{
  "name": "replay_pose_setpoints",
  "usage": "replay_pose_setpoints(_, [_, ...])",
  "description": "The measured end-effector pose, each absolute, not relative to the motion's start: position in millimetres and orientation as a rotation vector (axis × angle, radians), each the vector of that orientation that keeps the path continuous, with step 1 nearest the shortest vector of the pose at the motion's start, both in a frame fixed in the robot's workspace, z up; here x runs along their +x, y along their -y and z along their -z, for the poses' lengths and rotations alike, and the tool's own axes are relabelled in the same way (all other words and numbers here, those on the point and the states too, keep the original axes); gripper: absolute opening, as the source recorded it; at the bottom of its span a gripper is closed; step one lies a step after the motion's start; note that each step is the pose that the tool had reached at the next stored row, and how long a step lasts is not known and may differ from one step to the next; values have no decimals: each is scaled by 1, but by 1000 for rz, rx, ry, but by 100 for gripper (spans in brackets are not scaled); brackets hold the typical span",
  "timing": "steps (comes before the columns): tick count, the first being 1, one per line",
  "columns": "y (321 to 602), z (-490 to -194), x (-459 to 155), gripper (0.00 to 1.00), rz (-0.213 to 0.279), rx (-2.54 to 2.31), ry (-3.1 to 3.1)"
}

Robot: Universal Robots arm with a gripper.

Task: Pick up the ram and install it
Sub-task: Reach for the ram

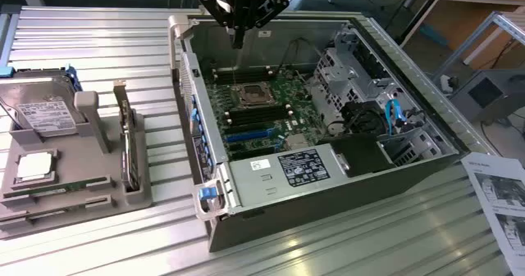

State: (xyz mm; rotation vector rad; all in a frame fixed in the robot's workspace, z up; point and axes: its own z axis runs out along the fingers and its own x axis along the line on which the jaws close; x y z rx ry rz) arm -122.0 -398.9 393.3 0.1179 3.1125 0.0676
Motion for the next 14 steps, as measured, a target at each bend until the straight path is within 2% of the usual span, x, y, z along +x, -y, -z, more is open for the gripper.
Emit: replay_pose_setpoints(14, [399,-393,-124,11,-68,118,-3112])
